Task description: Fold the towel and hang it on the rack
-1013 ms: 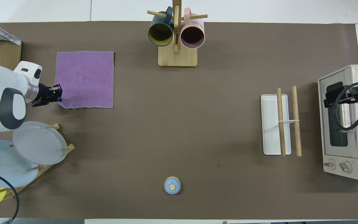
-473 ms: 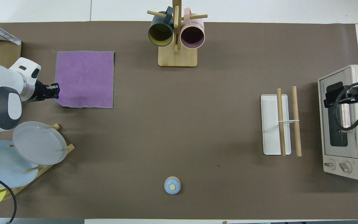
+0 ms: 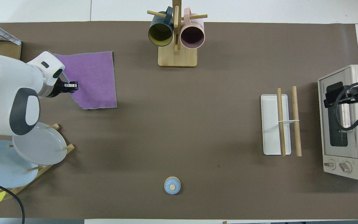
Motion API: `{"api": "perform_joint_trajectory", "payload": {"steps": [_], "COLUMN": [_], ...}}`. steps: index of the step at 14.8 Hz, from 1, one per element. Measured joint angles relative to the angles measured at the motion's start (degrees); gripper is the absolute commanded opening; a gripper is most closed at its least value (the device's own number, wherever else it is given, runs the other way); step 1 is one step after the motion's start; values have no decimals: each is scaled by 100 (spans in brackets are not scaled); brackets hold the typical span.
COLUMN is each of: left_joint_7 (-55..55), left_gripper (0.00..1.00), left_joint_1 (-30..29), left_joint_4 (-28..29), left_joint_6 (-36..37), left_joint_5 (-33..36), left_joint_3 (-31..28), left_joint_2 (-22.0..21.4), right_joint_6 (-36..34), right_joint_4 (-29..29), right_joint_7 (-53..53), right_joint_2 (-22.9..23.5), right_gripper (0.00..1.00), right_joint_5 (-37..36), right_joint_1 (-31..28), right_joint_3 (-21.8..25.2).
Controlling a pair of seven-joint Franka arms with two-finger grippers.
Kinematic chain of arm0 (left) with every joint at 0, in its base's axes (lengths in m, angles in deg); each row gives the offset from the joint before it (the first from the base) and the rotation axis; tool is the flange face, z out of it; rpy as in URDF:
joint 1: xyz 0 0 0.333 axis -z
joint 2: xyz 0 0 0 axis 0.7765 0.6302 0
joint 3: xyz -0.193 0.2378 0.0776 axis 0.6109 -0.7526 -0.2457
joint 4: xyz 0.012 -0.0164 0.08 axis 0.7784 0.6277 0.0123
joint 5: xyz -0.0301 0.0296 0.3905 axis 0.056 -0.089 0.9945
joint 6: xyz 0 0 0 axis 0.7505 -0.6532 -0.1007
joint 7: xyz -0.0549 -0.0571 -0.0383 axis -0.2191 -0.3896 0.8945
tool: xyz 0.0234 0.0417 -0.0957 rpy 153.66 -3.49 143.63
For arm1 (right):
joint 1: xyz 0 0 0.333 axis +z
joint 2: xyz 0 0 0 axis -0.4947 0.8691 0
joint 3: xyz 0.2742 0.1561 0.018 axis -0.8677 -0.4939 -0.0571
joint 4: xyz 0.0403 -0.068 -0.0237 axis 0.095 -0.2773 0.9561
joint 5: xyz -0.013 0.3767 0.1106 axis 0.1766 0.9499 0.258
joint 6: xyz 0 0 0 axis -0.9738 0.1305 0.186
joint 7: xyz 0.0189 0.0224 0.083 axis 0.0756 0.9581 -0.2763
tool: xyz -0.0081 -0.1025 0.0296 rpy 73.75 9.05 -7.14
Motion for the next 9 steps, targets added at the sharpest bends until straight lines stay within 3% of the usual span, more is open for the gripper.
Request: {"api": "perform_joint_trajectory", "payload": {"steps": [2,5,9], "left_joint_7": [295,732,806], "left_gripper": [0,0,0], "left_joint_1": [517,1246,1425], "left_joint_4": [85,839,1332], "left_joint_6": [-80,-1107,-1456], "left_joint_5": [1,17,137], "left_joint_3": [17,21,-16], "left_joint_2": [-27,-15,5], "right_joint_6": [0,0,0], "right_joint_4": [0,0,0], "right_joint_7": [0,0,0], "right_joint_2": [0,0,0], "right_gripper": [100,100,100], "right_joint_5": [0,0,0], "right_joint_1": [0,0,0], "right_joint_3": [0,0,0]}}
